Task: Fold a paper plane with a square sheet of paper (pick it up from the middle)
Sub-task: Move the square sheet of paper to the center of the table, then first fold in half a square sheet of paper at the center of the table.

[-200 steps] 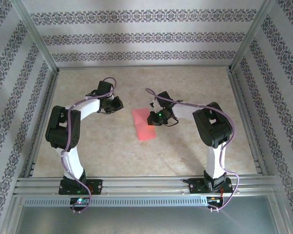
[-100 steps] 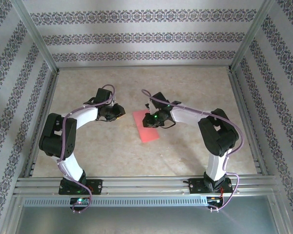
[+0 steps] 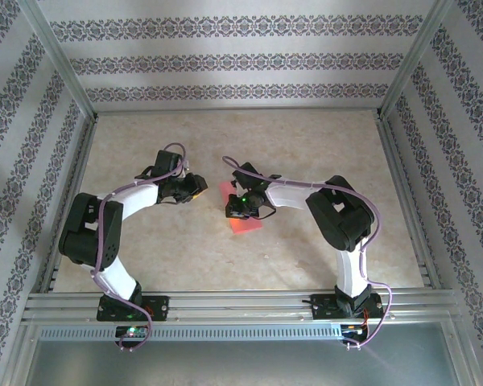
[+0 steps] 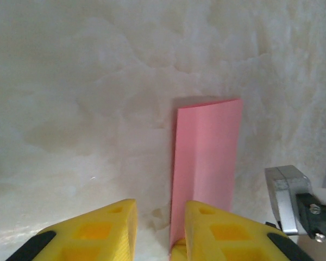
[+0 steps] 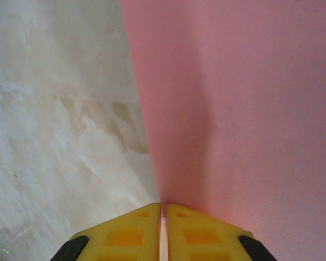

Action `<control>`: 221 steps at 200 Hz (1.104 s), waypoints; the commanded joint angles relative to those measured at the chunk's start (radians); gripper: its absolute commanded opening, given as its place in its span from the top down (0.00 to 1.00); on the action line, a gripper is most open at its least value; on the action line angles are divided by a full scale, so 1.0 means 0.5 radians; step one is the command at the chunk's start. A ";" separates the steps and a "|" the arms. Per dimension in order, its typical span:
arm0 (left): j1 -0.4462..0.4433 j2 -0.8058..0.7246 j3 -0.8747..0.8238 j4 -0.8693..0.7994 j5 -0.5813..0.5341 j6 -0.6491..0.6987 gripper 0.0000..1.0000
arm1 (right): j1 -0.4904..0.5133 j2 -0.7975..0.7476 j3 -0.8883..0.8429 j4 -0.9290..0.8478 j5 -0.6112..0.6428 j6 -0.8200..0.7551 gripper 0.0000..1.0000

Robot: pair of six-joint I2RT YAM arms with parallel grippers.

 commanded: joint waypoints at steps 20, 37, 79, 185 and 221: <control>-0.101 0.093 0.074 0.120 0.231 -0.020 0.71 | -0.100 0.014 -0.016 -0.360 -0.129 -0.537 0.87; -0.185 0.145 0.101 0.144 0.260 -0.030 0.73 | -0.197 0.005 -0.069 -0.436 -0.256 -0.735 0.87; -0.364 0.334 0.126 0.382 0.276 -0.190 0.81 | -0.247 0.012 -0.084 -0.356 -0.467 -0.775 0.87; -0.384 0.582 0.193 0.312 0.025 -0.168 0.90 | -0.226 -0.001 -0.120 -0.325 -0.410 -0.699 0.88; -0.386 0.607 0.178 0.309 0.023 -0.161 0.90 | -0.197 -0.107 -0.107 -0.229 -0.489 -0.556 0.88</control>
